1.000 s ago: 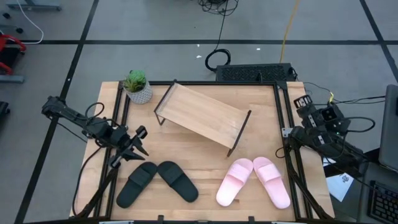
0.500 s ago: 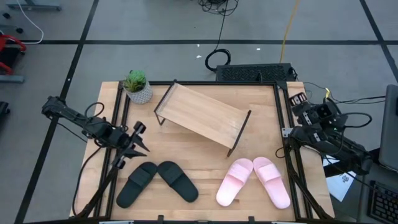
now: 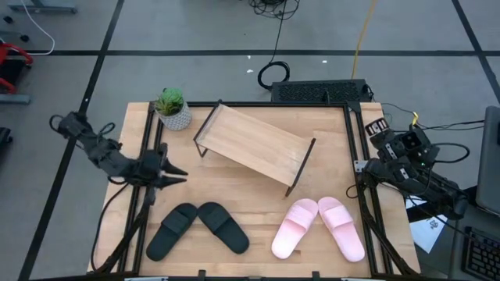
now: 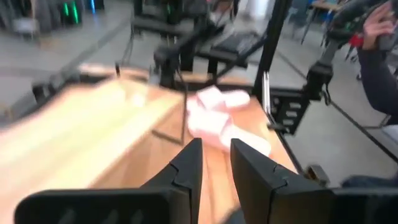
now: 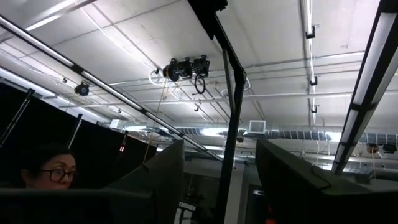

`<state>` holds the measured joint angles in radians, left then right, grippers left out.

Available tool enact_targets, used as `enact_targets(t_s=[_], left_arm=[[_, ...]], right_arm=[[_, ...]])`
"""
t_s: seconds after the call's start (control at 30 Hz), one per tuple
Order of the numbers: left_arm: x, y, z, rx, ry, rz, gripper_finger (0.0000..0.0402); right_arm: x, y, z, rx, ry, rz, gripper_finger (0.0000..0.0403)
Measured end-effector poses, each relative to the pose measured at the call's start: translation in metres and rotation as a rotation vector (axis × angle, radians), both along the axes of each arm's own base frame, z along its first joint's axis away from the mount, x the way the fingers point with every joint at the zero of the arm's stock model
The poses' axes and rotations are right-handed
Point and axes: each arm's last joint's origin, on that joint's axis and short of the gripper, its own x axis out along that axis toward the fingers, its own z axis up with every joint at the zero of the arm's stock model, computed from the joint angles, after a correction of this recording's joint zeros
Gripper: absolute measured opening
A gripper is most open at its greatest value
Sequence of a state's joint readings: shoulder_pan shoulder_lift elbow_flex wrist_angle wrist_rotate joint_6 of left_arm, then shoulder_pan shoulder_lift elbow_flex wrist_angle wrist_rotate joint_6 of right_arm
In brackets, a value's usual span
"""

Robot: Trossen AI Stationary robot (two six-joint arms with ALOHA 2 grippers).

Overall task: Pick and place slides into the shelf
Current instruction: Put the left black slide on the shelf

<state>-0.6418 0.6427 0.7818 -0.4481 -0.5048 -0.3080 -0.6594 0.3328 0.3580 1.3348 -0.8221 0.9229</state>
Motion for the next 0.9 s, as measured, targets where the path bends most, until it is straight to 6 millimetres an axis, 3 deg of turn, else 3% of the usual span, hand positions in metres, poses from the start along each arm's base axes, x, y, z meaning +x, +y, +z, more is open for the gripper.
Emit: enact_targets(t_s=[0.1, 0.43, 0.57, 0.7, 0.9], left_arm=[[0.005, -0.018, -0.005, -0.022, 0.18, 0.033, 0.0081], [0.017, -0.077, -0.052, -0.087, 0.875, 0.298, 0.0081], [0.013, -0.093, -0.055, -0.128, 1.001, 0.357, 0.0081], [0.011, -0.111, -0.05, -0.173, 0.99, 0.344, 0.0081], [0.01, -0.135, -0.072, -0.152, 1.137, 0.388, 0.0081]], right_arm=[[0.0, 0.0, 0.0, -0.016, -0.015, -0.016, 0.0187], [-0.007, 0.005, 0.015, -0.046, -0.061, -0.016, 0.0187], [-0.008, 0.006, 0.018, -0.047, -0.065, -0.011, 0.0187], [-0.007, 0.005, 0.017, -0.042, -0.057, -0.011, 0.0187], [-0.007, 0.005, 0.017, -0.04, -0.056, -0.012, 0.0187]])
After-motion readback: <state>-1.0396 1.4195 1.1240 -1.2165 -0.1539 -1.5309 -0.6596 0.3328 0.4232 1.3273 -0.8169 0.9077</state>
